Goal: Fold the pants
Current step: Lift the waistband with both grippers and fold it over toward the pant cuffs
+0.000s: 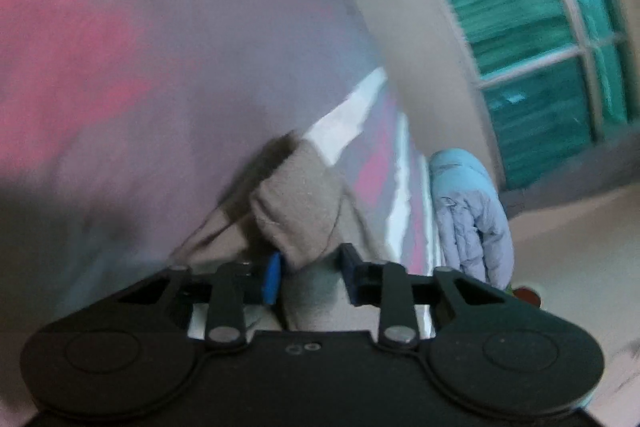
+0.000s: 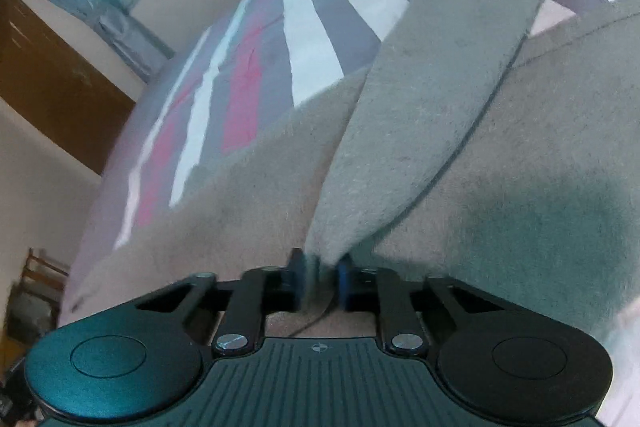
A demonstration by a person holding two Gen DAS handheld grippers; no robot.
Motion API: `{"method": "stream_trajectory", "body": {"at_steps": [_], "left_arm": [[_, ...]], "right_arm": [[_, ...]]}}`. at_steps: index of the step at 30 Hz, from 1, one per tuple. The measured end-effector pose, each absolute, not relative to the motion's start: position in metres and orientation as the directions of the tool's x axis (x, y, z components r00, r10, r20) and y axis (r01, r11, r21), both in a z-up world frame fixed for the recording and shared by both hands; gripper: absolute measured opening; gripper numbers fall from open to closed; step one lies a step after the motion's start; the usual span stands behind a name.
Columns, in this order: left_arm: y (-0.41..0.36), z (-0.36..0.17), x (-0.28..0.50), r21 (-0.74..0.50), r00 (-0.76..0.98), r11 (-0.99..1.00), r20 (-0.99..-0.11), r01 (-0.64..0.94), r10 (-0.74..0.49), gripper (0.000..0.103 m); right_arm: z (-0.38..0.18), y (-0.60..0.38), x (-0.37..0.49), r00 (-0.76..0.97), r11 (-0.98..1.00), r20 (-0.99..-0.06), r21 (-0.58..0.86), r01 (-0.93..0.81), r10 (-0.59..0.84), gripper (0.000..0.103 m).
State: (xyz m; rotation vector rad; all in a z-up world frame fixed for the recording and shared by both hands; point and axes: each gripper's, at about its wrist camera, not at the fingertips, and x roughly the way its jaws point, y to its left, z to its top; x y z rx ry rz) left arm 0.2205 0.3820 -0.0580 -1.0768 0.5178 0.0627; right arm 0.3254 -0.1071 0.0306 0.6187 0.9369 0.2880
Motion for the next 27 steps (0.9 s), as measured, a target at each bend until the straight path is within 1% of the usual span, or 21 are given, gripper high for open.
{"method": "stream_trajectory", "body": {"at_steps": [1, 4, 5, 6, 7, 9, 10, 11, 12, 14, 15, 16, 17, 19, 20, 21, 22, 23, 24, 25, 27], "left_arm": [[0.383, -0.048, 0.222, -0.834, 0.896, 0.493, -0.392, -0.249, -0.211, 0.013], [0.383, -0.020, 0.221, -0.846, 0.924, 0.519, -0.286, -0.120, -0.253, 0.013], [0.382, -0.014, 0.220, -0.831, 0.919, 0.548, -0.288, -0.101, -0.268, 0.013], [0.381, -0.015, 0.218, -0.814, 0.908, 0.570, -0.316, -0.110, -0.275, 0.013], [0.380, -0.019, 0.218, -0.799, 0.894, 0.587, -0.350, -0.130, -0.280, 0.013], [0.374, -0.044, 0.218, -0.712, 0.825, 0.667, -0.501, -0.220, -0.262, 0.013], [0.371, -0.059, 0.218, -0.675, 0.790, 0.689, -0.561, -0.263, -0.248, 0.013], [0.369, -0.072, 0.216, -0.665, 0.776, 0.693, -0.581, -0.279, -0.245, 0.013], [0.368, -0.078, 0.210, -0.681, 0.791, 0.678, -0.563, -0.277, -0.242, 0.013], [0.366, -0.080, 0.205, -0.696, 0.810, 0.662, -0.540, -0.278, -0.228, 0.013], [0.364, -0.080, 0.206, -0.691, 0.811, 0.667, -0.542, -0.279, -0.222, 0.016], [0.362, -0.081, 0.207, -0.684, 0.809, 0.673, -0.547, -0.283, -0.215, 0.015], [0.360, -0.080, 0.210, -0.677, 0.805, 0.677, -0.554, -0.289, -0.210, 0.015], [0.359, -0.079, 0.215, -0.664, 0.799, 0.685, -0.567, -0.301, -0.199, 0.019], [0.356, -0.077, 0.216, -0.649, 0.793, 0.695, -0.580, -0.309, -0.189, 0.019], [0.354, -0.075, 0.218, -0.631, 0.788, 0.707, -0.591, -0.318, -0.173, 0.017], [0.356, -0.069, 0.217, -0.617, 0.788, 0.718, -0.595, -0.322, -0.159, 0.016], [0.357, -0.060, 0.216, -0.602, 0.794, 0.734, -0.591, -0.315, -0.144, 0.016], [0.356, -0.053, 0.215, -0.594, 0.809, 0.746, -0.573, -0.300, -0.131, 0.015], [0.355, -0.046, 0.215, -0.595, 0.827, 0.754, -0.548, -0.280, -0.126, 0.015], [0.353, -0.039, 0.212, -0.569, 0.833, 0.776, -0.544, -0.273, -0.106, 0.015]], "right_arm": [[0.037, -0.113, 0.322, 0.593, 0.778, -0.628, 0.628, 0.004, 0.504, 0.013], [0.072, -0.140, 0.300, 0.700, 0.733, -0.472, 0.672, -0.107, 0.535, 0.013], [0.084, -0.151, 0.287, 0.729, 0.714, -0.411, 0.684, -0.151, 0.547, 0.013], [0.090, -0.160, 0.275, 0.741, 0.708, -0.378, 0.682, -0.182, 0.555, 0.013], [0.092, -0.165, 0.265, 0.736, 0.710, -0.376, 0.675, -0.198, 0.563, 0.013], [0.075, -0.171, 0.251, 0.706, 0.733, -0.426, 0.652, -0.194, 0.566, 0.013], [0.058, -0.166, 0.248, 0.684, 0.764, -0.479, 0.619, -0.183, 0.551, 0.013], [0.036, -0.158, 0.250, 0.630, 0.791, -0.555, 0.591, -0.160, 0.543, 0.013], [0.018, -0.155, 0.252, 0.576, 0.804, -0.618, 0.581, -0.123, 0.535, 0.013], [0.008, -0.168, 0.244, 0.606, 0.770, -0.576, 0.630, -0.098, 0.548, 0.015], [0.009, -0.171, 0.244, 0.610, 0.771, -0.577, 0.631, -0.089, 0.543, 0.018], [0.011, -0.173, 0.242, 0.612, 0.775, -0.580, 0.627, -0.086, 0.537, 0.024], [0.016, -0.171, 0.239, 0.618, 0.785, -0.582, 0.612, -0.095, 0.528, 0.027], [0.026, -0.170, 0.239, 0.633, 0.804, -0.586, 0.586, -0.101, 0.506, 0.045], [0.030, -0.167, 0.239, 0.640, 0.811, -0.590, 0.579, -0.089, 0.492, 0.046], [0.032, -0.168, 0.240, 0.640, 0.811, -0.594, 0.581, -0.077, 0.487, 0.045], [0.029, -0.171, 0.241, 0.629, 0.812, -0.607, 0.580, -0.066, 0.485, 0.041], [0.026, -0.172, 0.244, 0.615, 0.814, -0.622, 0.578, -0.059, 0.485, 0.033], [0.027, -0.172, 0.245, 0.605, 0.816, -0.628, 0.575, -0.063, 0.489, 0.014], [0.031, -0.168, 0.244, 0.602, 0.814, -0.627, 0.576, -0.070, 0.495, 0.015], [0.049, -0.175, 0.239, 0.656, 0.793, -0.548, 0.594, -0.131, 0.519, 0.014]]}}
